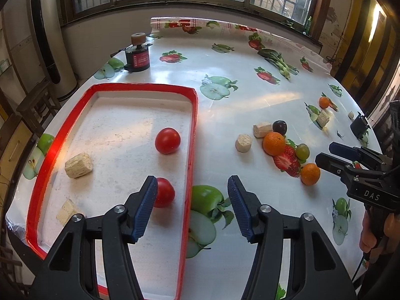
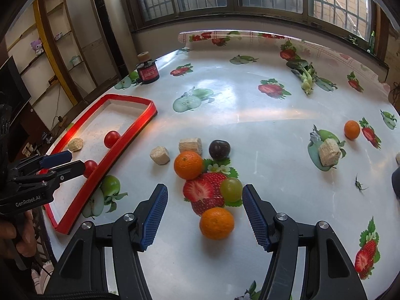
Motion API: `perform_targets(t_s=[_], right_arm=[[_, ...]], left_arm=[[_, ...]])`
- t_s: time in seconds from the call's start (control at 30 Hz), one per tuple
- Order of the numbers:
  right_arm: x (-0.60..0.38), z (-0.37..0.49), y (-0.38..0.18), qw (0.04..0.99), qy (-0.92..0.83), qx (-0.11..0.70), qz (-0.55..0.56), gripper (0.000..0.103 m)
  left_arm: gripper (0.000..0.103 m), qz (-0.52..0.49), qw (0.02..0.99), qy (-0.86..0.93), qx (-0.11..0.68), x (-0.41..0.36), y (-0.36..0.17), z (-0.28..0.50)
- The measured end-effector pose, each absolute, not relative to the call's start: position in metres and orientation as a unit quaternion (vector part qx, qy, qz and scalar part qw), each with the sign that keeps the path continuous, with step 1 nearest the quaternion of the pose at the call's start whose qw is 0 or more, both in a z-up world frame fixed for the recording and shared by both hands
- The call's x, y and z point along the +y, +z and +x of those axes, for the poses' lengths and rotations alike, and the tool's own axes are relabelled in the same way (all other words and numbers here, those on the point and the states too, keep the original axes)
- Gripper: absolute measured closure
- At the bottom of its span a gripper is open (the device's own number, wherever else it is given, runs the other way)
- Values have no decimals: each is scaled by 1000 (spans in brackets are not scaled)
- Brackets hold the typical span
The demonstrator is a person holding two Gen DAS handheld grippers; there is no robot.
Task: Organize fruits
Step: 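Move both open tools back toward the oranges beside the strawberry print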
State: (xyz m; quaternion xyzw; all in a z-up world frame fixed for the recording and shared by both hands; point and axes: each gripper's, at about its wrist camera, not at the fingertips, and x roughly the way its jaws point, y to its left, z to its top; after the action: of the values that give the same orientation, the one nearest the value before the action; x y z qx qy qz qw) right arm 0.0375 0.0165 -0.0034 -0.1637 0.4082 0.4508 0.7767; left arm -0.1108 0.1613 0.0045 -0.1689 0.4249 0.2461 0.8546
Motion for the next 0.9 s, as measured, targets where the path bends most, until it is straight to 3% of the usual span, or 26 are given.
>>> perform_targets(t_s=[0.9], right_arm=[[-50, 111, -23, 809, 376, 435, -123, 39]], left_arm=[[46, -154, 861, 157, 459, 108, -18, -16]])
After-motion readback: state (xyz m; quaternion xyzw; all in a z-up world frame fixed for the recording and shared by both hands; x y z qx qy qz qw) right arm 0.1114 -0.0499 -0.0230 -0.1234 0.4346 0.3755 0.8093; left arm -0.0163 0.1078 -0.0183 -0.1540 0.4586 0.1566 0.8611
